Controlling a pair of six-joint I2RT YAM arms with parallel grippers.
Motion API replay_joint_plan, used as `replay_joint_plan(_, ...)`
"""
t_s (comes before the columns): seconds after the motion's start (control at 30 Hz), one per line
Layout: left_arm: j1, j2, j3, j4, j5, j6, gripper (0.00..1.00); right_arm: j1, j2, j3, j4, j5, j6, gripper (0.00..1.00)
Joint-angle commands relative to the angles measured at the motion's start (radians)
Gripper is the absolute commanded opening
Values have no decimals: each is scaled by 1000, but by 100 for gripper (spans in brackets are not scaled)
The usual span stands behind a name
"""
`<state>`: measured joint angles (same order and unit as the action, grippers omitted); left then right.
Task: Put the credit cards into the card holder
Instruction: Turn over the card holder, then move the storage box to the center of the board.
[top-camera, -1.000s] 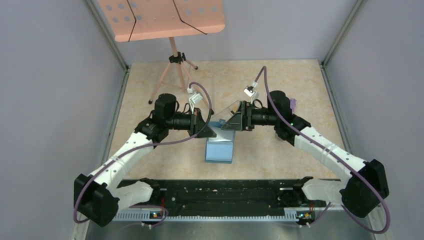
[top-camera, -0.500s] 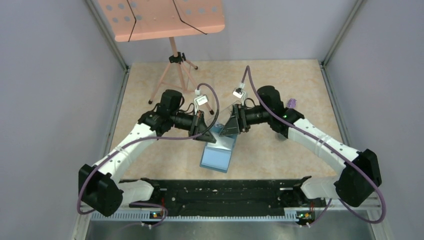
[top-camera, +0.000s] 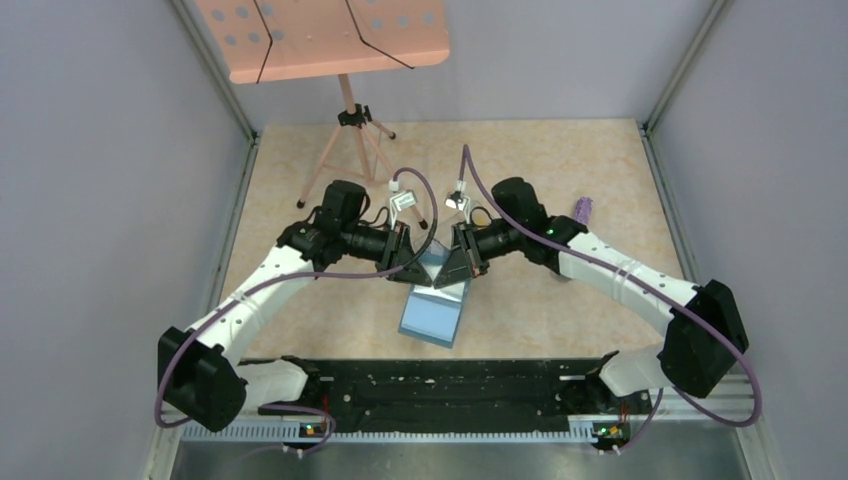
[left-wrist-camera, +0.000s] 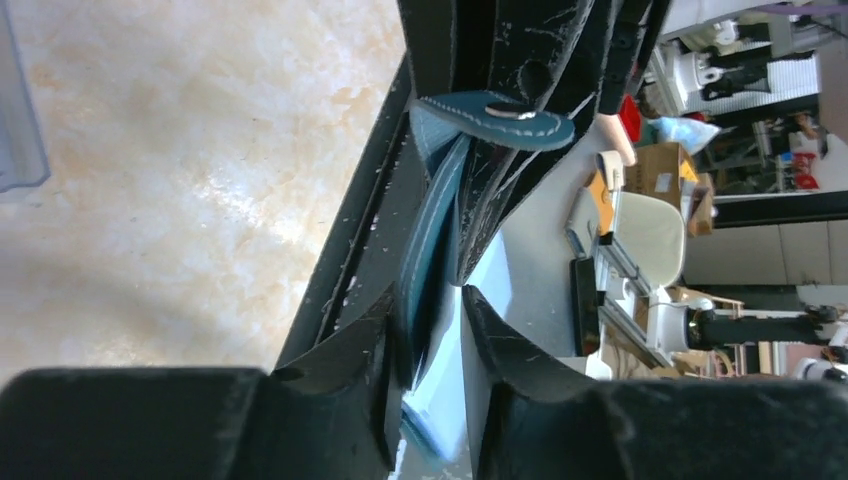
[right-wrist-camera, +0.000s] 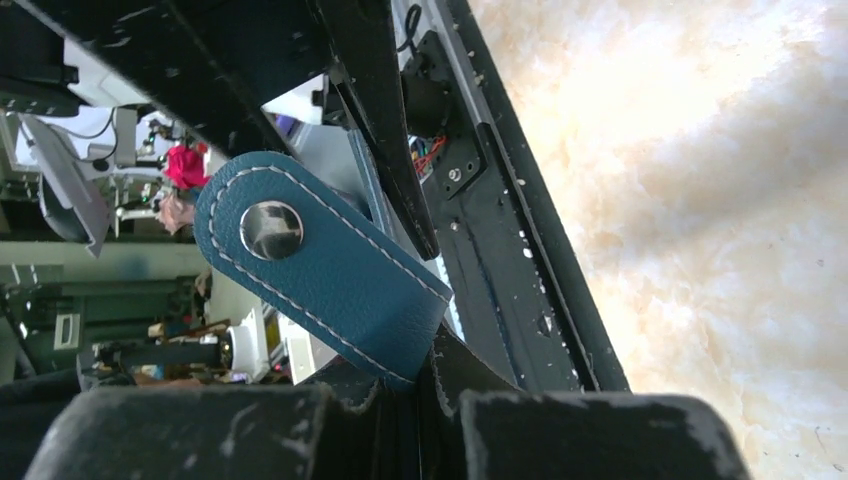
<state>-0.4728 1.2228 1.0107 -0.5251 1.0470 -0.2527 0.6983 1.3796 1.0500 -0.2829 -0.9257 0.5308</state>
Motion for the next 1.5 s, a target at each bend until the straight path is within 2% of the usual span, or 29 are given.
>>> replay_joint_plan(0.0,2,-3,45,-16,-150,-1,42,-24,-32,0,-4,77,-6,0)
replay_joint_plan(0.13,16,4,42,-29,-368,-86,61,-103,-101,-76,7,167,44,0)
replay_joint_plan(0.23,34,19,29,-14,-500,-195,66,-178,-188,-143,4,240,78,0)
replay_joint_plan(0.4,60,104,-3,47,-565,-330,66,-283,-317,-232,-38,358,128,0)
replay_joint_plan(0.57,73,259,13,85,-561,-422,63,-336,-394,-293,-43,370,171,0)
replay_joint_plan(0.93,71,533,151,97,-609,-407,60,-337,-442,-329,-77,395,198,0)
replay_joint_plan(1.17,71,636,202,65,-649,-361,53,-337,-442,-332,-94,410,198,0)
replay_joint_plan(1.4,83,625,210,8,-723,-296,27,-337,-411,-321,-110,420,185,0)
replay_joint_plan(1.47,95,611,204,-3,-746,-277,24,-338,-404,-319,-110,427,181,0)
